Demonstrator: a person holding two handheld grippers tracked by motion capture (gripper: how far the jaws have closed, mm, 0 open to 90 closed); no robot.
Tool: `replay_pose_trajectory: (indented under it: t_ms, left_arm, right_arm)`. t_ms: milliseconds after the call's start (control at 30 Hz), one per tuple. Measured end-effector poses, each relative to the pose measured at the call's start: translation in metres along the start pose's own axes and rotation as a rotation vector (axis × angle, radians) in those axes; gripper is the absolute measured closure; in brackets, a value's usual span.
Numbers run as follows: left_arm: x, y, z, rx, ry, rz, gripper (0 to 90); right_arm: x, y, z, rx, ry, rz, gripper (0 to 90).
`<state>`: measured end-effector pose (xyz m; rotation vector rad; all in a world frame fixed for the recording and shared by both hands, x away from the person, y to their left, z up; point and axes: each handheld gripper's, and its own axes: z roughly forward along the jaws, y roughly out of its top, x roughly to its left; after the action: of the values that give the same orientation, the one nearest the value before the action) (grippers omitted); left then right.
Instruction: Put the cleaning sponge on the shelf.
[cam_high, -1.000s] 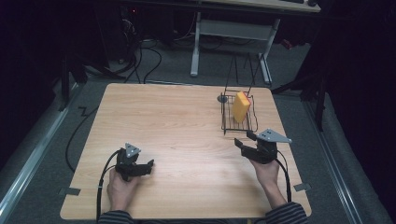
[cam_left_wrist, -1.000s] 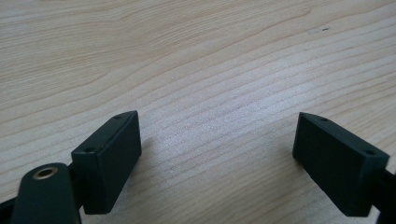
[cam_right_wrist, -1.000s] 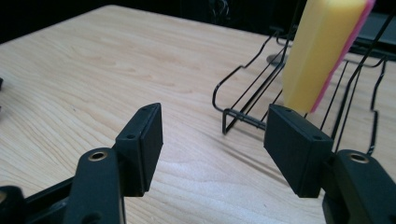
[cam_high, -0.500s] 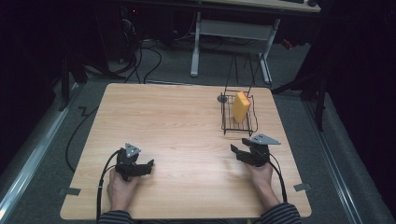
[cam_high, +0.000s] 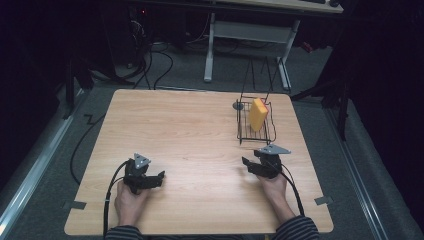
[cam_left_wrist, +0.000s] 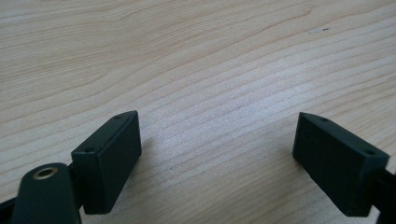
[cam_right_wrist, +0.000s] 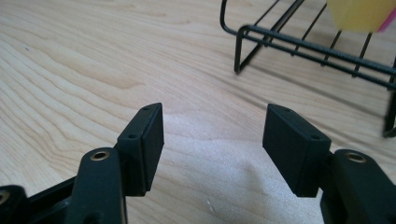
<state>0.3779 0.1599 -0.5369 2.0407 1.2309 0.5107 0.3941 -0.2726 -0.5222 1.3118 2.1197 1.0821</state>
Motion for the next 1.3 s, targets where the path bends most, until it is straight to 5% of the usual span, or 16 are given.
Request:
replay_pose_trajectory:
  t_ms: [667,1300]
  left_arm:
    - [0.0,0.0,0.0,0.0,0.0,0.0,15.8]
    - [0.0,0.0,0.0,-0.001,-0.001,0.0,15.9]
  right_arm:
    - [0.0,0.0,0.015,0.102,-0.036,-0.036,37.1]
    - [0.001,0.0,0.015,0.108,-0.043,-0.05,34.9]
